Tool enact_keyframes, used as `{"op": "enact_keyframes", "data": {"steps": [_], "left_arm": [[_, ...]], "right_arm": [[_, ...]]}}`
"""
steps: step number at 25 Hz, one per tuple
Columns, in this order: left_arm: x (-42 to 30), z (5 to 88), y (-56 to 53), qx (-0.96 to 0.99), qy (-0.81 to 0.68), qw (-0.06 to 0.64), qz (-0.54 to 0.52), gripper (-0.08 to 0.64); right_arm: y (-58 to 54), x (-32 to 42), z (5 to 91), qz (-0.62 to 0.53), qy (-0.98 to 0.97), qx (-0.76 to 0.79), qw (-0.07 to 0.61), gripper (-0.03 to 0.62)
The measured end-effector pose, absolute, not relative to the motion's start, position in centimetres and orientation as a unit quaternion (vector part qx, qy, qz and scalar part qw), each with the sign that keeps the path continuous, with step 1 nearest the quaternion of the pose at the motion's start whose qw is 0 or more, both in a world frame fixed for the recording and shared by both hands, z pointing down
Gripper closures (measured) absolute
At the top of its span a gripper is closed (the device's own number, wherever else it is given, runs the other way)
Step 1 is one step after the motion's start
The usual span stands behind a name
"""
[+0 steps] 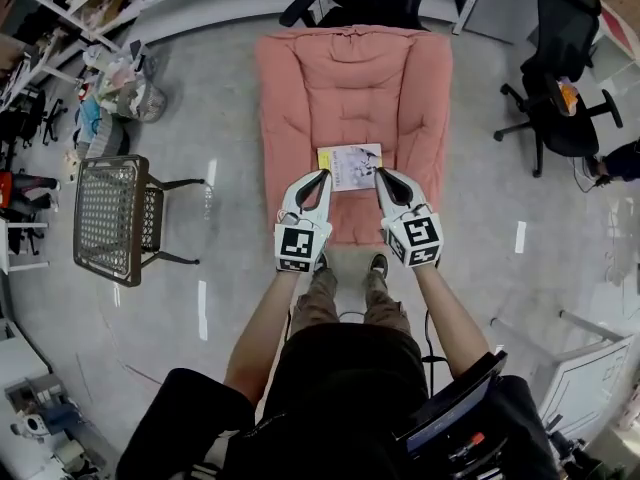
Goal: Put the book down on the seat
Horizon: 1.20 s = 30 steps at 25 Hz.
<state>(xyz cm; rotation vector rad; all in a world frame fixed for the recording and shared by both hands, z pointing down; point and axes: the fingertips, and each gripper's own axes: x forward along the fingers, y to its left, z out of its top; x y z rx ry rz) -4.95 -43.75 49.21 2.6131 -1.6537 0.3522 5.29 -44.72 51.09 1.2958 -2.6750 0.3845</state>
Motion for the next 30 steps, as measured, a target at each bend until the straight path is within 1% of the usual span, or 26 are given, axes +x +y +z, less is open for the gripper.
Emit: {"op": "enact_keyframes", "data": {"steps": [6, 8, 20, 25, 30], "left_arm": [[-3.0, 45.3, -39.8, 0.854, -0.512, -0.002, 0.090, 0.560], [-2.7, 44.9, -39.5, 0.854, -0.513, 0.002, 0.085, 0.560], [0.7, 43.6, -36.6, 0.848, -0.521, -0.033, 0.090, 0.560], [0.5, 42.9, -34.6, 0.839, -0.536, -0.010, 0.093, 0.560], [0.2, 42.7, -31.9, 0.846, -0.527, -0.016, 0.077, 0.560]], "right_arm": [[-40.3, 5.1, 47.4, 0.136, -0.895, 0.420, 0.060, 0.581], [-39.9, 5.0, 47.1, 0.135, -0.897, 0.418, 0.056, 0.581], [-38.2, 7.7, 46.0, 0.159, -0.900, 0.407, 0.013, 0.581], [-36.7, 7.8, 46.1, 0.154, -0.903, 0.400, 0.018, 0.581], [-34.3, 7.8, 45.1, 0.131, -0.898, 0.420, 0.021, 0.581]]}}
